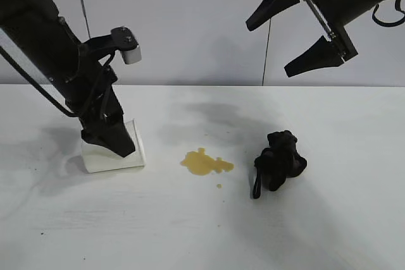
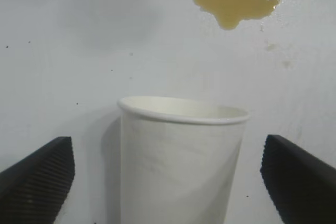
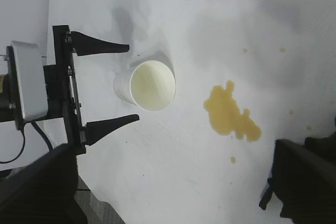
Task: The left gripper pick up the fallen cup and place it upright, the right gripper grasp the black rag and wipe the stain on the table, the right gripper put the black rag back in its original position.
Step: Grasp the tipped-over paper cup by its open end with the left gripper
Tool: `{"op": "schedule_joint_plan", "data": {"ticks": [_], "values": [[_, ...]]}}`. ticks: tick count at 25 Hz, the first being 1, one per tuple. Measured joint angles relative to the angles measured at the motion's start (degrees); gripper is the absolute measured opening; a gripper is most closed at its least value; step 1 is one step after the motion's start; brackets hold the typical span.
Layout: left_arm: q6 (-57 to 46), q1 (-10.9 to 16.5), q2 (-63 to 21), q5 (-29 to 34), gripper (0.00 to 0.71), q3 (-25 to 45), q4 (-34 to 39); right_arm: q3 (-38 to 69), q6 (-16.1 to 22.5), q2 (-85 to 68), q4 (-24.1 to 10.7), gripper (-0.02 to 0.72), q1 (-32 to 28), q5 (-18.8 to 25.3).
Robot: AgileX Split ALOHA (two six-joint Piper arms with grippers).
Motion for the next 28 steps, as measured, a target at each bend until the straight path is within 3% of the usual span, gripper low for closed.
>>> {"op": "schedule_joint_plan", "data": {"ticks": [28], "values": [[4.73, 0.00, 3.13, -0.66, 0.689, 0.00, -3.96, 0.00, 0.00, 0.00, 0.00, 0.696, 0.00, 0.60]]}}
